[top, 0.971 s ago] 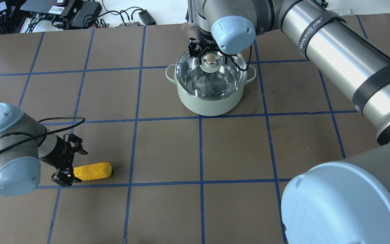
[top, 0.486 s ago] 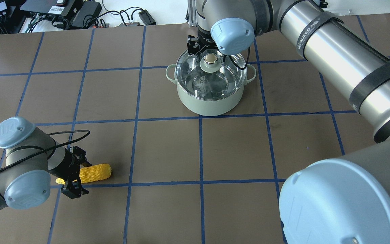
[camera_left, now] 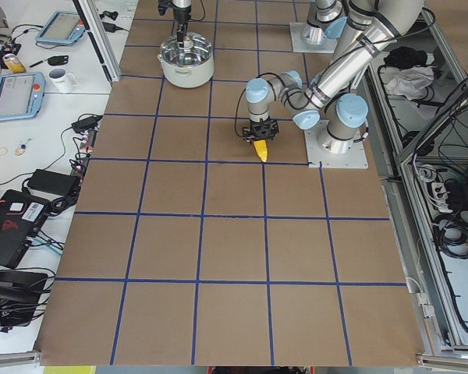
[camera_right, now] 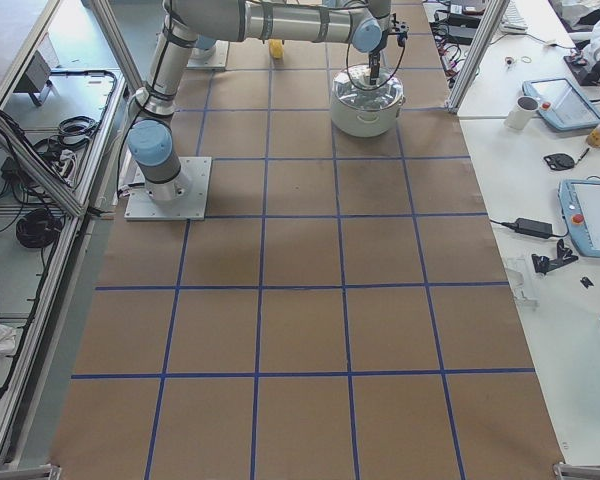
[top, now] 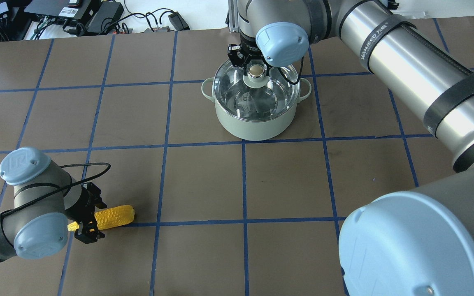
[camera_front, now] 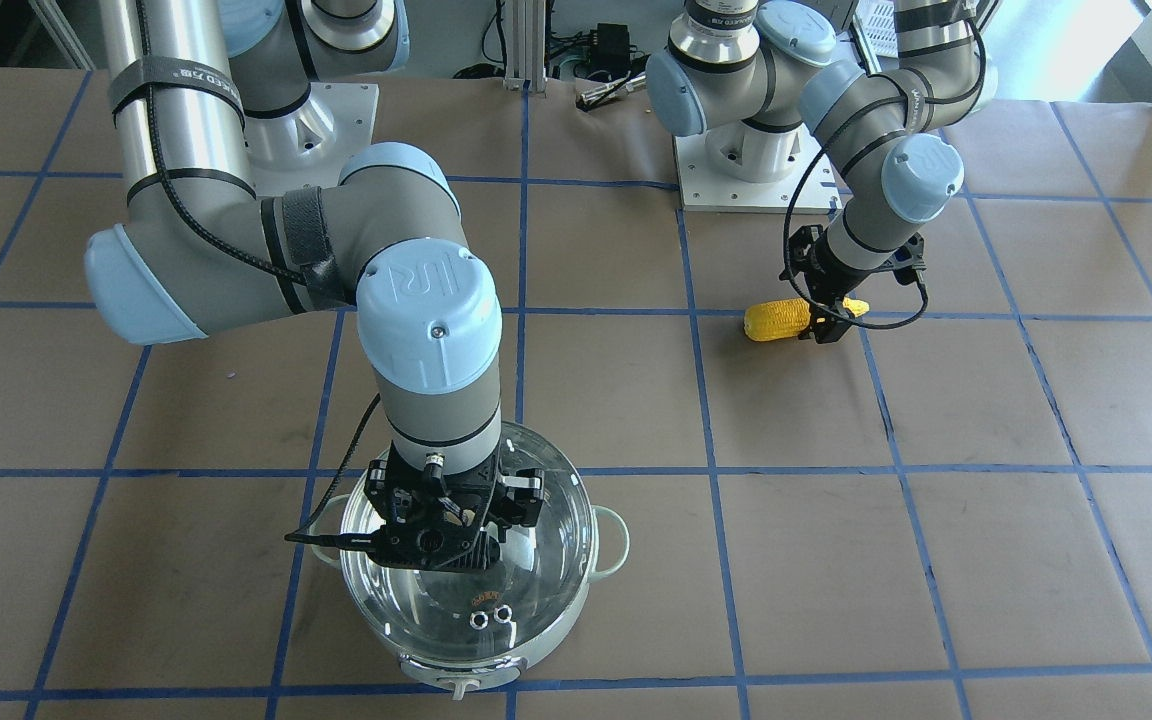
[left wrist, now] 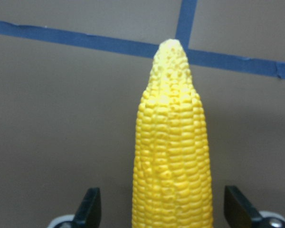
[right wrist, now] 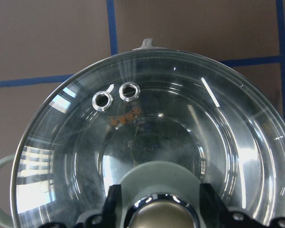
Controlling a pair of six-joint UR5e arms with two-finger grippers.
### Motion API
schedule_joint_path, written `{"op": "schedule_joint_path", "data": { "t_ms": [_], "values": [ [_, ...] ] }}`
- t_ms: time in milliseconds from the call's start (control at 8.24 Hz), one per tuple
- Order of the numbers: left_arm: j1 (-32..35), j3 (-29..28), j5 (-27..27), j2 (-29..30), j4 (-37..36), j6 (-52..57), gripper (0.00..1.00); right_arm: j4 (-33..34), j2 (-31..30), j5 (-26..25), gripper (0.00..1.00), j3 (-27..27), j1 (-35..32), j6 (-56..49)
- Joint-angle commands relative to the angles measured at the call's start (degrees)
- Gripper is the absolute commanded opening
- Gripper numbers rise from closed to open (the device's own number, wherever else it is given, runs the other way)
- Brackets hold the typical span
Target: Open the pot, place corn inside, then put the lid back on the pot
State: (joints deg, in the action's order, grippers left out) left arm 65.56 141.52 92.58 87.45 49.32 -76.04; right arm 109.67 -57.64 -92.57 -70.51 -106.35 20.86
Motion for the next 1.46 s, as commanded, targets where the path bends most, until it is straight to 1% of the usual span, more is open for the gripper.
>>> {"op": "schedule_joint_path", "data": {
  "t_ms": [0,121,243,364,486,607,728,850,971,1092,1214,1335],
  "values": [
    [0.3,0.1,0.7,-0.3,-0.5,-0.2,0.56,-0.2,-0.1,0.2,0.43,0.0,0.0,0.3],
    [0.3,-0.4,0.5,-0.9,-0.1,-0.6,0.46,-0.3,-0.1,0.5,0.42,0.0,0.0,0.4],
    [0.3,-0.6,0.7,-1.2,0.2,-2.5,0.24,-0.5,-0.1,0.6,0.38,0.0,0.0,0.4],
    [0.4,-0.7,0.8,-1.7,0.2,-3.0,0.22,-0.6,-0.3,0.6,0.33,0.0,0.0,0.4],
    [0.4,-0.7,0.8,-3.0,0.2,-3.1,0.19,-0.6,-0.4,1.2,0.33,0.3,0.0,0.4],
    [0.4,-1.2,0.8,-3.5,3.3,-3.0,0.03,-0.7,-0.9,1.5,0.33,0.5,0.0,0.4],
    [0.4,-4.4,0.8,-3.5,6.8,-2.9,0.0,-2.6,-2.5,2.0,0.33,0.5,0.4,0.3],
    [0.4,-9.5,0.5,-2.9,8.8,-3.2,0.0,-6.7,-5.5,2.1,0.33,0.4,1.0,-0.3],
    [0.6,-14.9,0.0,-2.6,14.9,-4.7,0.0,-10.3,-8.7,2.1,0.34,-0.4,2.2,-0.8],
    [2.3,-20.3,-0.1,-1.7,20.3,-5.2,0.0,-13.0,-11.6,1.4,0.33,-2.0,2.5,-1.3],
    [4.5,-25.4,-0.2,0.5,23.2,-5.3,0.0,-12.8,-15.8,1.2,0.33,-5.1,3.9,-4.8],
    [6.2,-30.4,-0.3,2.8,24.3,-6.3,0.0,-13.7,-20.0,1.1,0.34,-8.7,7.0,-9.4]
  ]
}}
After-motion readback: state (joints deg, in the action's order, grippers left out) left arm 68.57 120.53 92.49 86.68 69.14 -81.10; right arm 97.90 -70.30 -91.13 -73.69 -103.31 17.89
